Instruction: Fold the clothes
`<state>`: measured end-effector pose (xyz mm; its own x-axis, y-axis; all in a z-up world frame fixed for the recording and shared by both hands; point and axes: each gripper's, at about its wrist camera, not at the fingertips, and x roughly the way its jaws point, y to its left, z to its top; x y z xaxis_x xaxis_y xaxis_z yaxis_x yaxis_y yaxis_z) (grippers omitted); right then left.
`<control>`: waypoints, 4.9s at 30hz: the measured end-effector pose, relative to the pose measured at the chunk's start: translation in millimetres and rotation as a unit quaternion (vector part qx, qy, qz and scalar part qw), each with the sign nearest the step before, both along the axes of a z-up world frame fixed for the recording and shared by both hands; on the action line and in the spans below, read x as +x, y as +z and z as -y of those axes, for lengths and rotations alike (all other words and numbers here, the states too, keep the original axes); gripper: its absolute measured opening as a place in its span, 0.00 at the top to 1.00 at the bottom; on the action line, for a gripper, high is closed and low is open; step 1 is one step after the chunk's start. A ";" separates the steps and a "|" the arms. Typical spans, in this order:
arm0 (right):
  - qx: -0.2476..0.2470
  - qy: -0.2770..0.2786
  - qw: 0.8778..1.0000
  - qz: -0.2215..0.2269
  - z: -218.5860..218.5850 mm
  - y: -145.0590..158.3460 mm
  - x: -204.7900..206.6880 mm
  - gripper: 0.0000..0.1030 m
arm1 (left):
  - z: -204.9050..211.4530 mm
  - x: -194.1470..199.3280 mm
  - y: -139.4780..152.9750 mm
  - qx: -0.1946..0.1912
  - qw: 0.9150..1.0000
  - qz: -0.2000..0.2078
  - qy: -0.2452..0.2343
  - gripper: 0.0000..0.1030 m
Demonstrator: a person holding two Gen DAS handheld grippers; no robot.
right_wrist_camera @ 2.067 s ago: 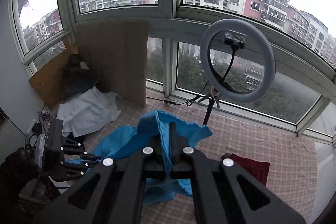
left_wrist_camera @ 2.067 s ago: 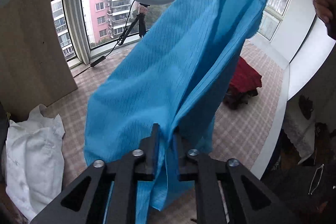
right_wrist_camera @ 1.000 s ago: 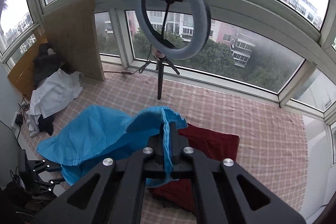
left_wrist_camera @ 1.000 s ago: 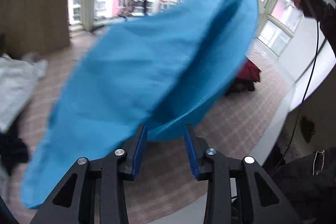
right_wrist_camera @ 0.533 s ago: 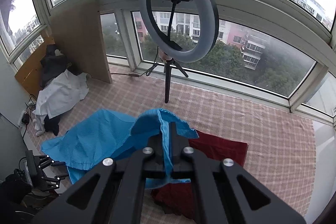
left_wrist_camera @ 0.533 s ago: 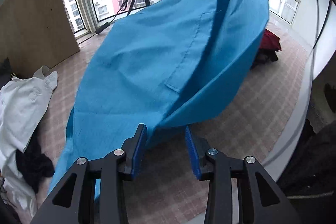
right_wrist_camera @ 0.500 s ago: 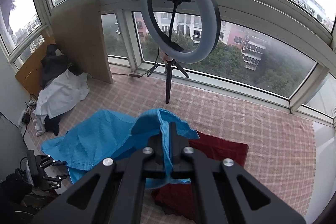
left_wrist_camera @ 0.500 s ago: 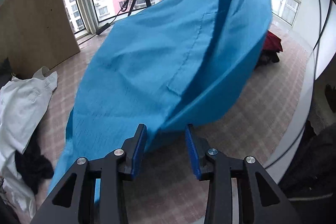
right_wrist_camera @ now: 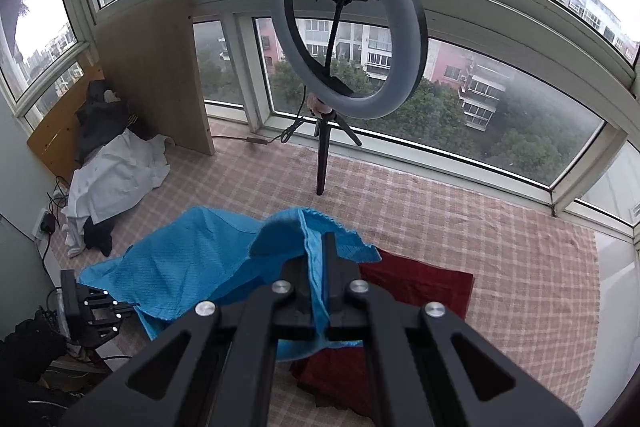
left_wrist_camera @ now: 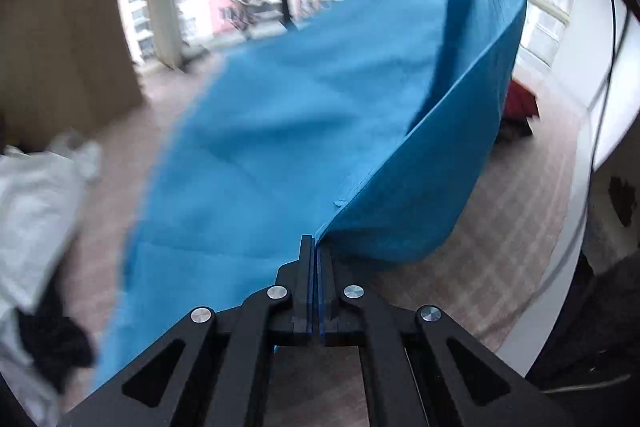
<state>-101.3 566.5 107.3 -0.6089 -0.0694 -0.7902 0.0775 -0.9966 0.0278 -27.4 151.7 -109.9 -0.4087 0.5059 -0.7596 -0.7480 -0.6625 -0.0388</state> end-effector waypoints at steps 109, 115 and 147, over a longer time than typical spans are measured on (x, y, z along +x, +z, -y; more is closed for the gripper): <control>0.110 -0.068 0.989 -0.078 121.9 40.8 -136.0 0.99 | 57.9 -212.8 246.0 -0.152 0.969 -0.175 0.083 1.00; 0.143 -0.070 0.987 -0.014 131.6 -65.6 -207.9 0.99 | 35.0 -280.5 149.0 -0.188 0.973 -0.107 0.075 1.00; -0.085 -0.018 0.996 -0.016 136.9 -119.7 5.5 0.77 | 66.6 -306.0 129.5 -0.141 0.985 -0.031 0.093 0.73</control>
